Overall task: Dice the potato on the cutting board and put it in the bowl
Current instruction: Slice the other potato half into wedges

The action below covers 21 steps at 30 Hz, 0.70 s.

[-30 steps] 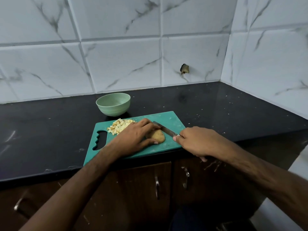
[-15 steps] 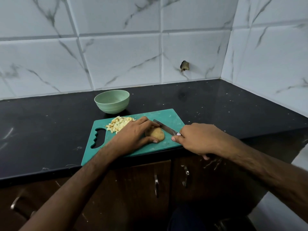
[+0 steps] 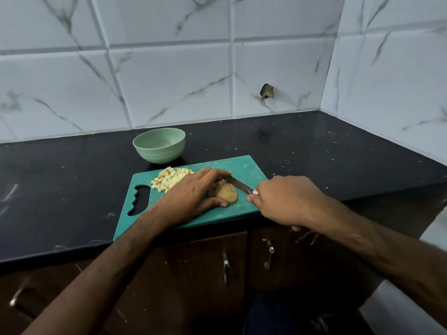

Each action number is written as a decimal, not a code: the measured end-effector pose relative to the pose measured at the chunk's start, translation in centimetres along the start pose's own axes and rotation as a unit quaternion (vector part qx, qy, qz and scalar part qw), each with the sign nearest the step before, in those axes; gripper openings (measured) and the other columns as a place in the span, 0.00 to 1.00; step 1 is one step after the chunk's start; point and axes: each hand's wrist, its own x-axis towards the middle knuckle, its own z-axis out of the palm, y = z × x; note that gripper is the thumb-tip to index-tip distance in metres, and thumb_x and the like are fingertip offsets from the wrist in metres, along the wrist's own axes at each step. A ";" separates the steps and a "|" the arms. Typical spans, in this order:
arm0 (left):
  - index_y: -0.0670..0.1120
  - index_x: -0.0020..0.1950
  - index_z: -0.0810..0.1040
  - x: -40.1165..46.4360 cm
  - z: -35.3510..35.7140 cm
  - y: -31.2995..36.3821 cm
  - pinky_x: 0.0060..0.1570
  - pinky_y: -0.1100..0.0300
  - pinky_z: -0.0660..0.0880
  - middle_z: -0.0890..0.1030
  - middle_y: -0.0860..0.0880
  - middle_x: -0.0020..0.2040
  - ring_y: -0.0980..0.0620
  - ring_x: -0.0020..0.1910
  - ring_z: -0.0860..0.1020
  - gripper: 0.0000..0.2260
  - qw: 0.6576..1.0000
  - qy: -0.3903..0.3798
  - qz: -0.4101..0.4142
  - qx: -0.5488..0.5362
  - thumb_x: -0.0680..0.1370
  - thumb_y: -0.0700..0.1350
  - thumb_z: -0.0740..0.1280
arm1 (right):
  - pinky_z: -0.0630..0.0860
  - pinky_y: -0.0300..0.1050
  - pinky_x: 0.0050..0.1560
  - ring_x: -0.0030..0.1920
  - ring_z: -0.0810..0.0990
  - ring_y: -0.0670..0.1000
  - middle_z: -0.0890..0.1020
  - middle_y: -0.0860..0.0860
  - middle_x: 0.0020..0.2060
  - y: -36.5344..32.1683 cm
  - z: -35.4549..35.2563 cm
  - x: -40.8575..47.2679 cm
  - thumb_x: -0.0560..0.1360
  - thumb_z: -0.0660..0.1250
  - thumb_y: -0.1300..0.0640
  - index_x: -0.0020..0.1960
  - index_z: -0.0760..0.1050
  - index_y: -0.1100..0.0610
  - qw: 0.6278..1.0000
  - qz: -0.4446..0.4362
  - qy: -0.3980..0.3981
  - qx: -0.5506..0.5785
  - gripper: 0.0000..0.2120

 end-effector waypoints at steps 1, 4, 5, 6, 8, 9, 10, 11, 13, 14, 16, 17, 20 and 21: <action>0.57 0.75 0.63 0.0 0.0 -0.1 0.62 0.53 0.74 0.73 0.55 0.66 0.57 0.61 0.73 0.29 1.000 -0.001 0.002 0.004 0.77 0.67 0.61 | 0.73 0.37 0.27 0.25 0.80 0.47 0.80 0.50 0.37 0.0 0.2 0.0 0.85 0.49 0.38 0.51 0.75 0.53 1.000 0.001 0.004 -0.008 0.23; 0.58 0.76 0.64 0.1 0.2 -0.2 0.59 0.52 0.74 0.72 0.54 0.63 0.56 0.58 0.74 0.30 1.000 -0.003 0.008 0.019 0.77 0.69 0.57 | 0.75 0.38 0.28 0.25 0.81 0.48 0.80 0.50 0.36 0.0 0.6 0.1 0.85 0.49 0.38 0.48 0.74 0.53 1.000 0.001 0.000 0.010 0.23; 0.58 0.76 0.64 0.1 0.2 -0.2 0.59 0.52 0.75 0.72 0.54 0.63 0.56 0.57 0.74 0.30 1.000 -0.003 0.008 0.023 0.77 0.69 0.57 | 0.74 0.38 0.28 0.24 0.80 0.47 0.80 0.50 0.35 0.1 0.6 0.2 0.85 0.50 0.39 0.46 0.73 0.53 0.999 0.003 -0.009 0.033 0.22; 0.58 0.76 0.63 0.1 0.2 -0.2 0.59 0.52 0.75 0.72 0.54 0.63 0.56 0.57 0.74 0.30 1.000 -0.003 0.007 0.024 0.77 0.69 0.57 | 0.74 0.38 0.28 0.23 0.79 0.47 0.80 0.50 0.33 0.2 0.6 0.3 0.85 0.51 0.39 0.45 0.72 0.52 0.998 0.004 -0.017 0.054 0.22; 0.58 0.77 0.62 0.1 0.2 -0.1 0.60 0.53 0.75 0.73 0.53 0.63 0.56 0.58 0.74 0.30 1.000 -0.003 0.006 0.023 0.77 0.67 0.59 | 0.75 0.40 0.30 0.23 0.80 0.47 0.79 0.50 0.31 0.4 0.4 0.4 0.85 0.51 0.39 0.44 0.72 0.53 0.997 0.000 -0.019 0.070 0.22; 0.58 0.77 0.62 0.1 0.2 -0.1 0.60 0.53 0.74 0.73 0.53 0.64 0.56 0.58 0.73 0.30 1.000 -0.002 0.006 0.022 0.77 0.67 0.59 | 0.76 0.41 0.31 0.24 0.81 0.48 0.79 0.50 0.30 0.4 0.3 0.4 0.85 0.51 0.39 0.44 0.73 0.53 0.997 -0.003 -0.018 0.069 0.22; 0.58 0.77 0.61 0.1 0.2 -0.1 0.60 0.53 0.74 0.73 0.53 0.64 0.56 0.59 0.73 0.30 1.000 -0.002 0.007 0.021 0.77 0.66 0.60 | 0.76 0.41 0.32 0.24 0.82 0.48 0.79 0.50 0.30 0.4 0.1 0.4 0.85 0.51 0.39 0.44 0.73 0.53 0.998 -0.008 -0.015 0.065 0.22; 0.58 0.77 0.61 0.2 0.2 0.0 0.60 0.53 0.74 0.73 0.53 0.64 0.56 0.59 0.74 0.30 1.000 -0.002 0.008 0.020 0.77 0.66 0.60 | 0.76 0.41 0.32 0.25 0.82 0.49 0.79 0.50 0.30 0.4 0.0 0.3 0.85 0.51 0.39 0.44 0.73 0.53 0.998 -0.011 -0.013 0.057 0.22; 0.57 0.77 0.62 0.2 0.1 0.0 0.60 0.53 0.74 0.73 0.53 0.65 0.55 0.60 0.74 0.31 1.000 -0.002 0.007 0.014 0.77 0.66 0.61 | 0.74 0.40 0.31 0.26 0.83 0.49 0.80 0.50 0.30 0.2 -0.2 0.3 0.85 0.50 0.40 0.45 0.74 0.53 0.999 -0.015 -0.006 0.035 0.23; 0.57 0.77 0.62 0.2 0.1 0.0 0.60 0.52 0.74 0.73 0.53 0.65 0.55 0.60 0.74 0.30 1.000 -0.002 0.006 0.012 0.77 0.66 0.61 | 0.73 0.40 0.30 0.26 0.83 0.49 0.80 0.50 0.31 0.1 -0.3 0.3 0.85 0.50 0.39 0.46 0.74 0.53 1.000 -0.014 -0.001 0.022 0.23; 0.57 0.77 0.62 0.1 0.1 0.0 0.61 0.53 0.74 0.73 0.53 0.64 0.56 0.60 0.73 0.30 1.000 0.000 0.005 0.013 0.77 0.66 0.61 | 0.75 0.40 0.29 0.25 0.81 0.48 0.81 0.50 0.35 -0.1 -0.1 0.1 0.85 0.49 0.39 0.48 0.74 0.53 1.000 -0.013 0.009 0.003 0.23; 0.58 0.77 0.62 0.1 0.1 0.0 0.61 0.53 0.74 0.73 0.53 0.65 0.56 0.60 0.73 0.31 1.000 0.001 0.004 0.015 0.76 0.66 0.61 | 0.77 0.40 0.30 0.25 0.80 0.48 0.80 0.50 0.37 -0.2 0.0 0.0 0.85 0.49 0.39 0.49 0.74 0.53 1.000 -0.013 0.014 -0.007 0.23; 0.57 0.78 0.63 0.1 0.2 -0.1 0.60 0.54 0.74 0.72 0.54 0.63 0.57 0.58 0.73 0.31 1.000 0.001 0.004 0.018 0.76 0.66 0.61 | 0.80 0.43 0.40 0.28 0.74 0.47 0.76 0.49 0.37 -0.4 0.2 -0.5 0.86 0.48 0.40 0.50 0.73 0.53 0.999 -0.018 0.029 -0.030 0.21; 0.56 0.78 0.63 0.1 0.2 -0.1 0.59 0.54 0.74 0.72 0.54 0.62 0.57 0.56 0.73 0.31 1.000 0.003 0.006 0.017 0.77 0.66 0.61 | 0.80 0.44 0.42 0.28 0.73 0.46 0.75 0.49 0.37 -0.5 0.3 -0.4 0.86 0.48 0.40 0.51 0.73 0.53 0.999 -0.018 0.027 -0.028 0.21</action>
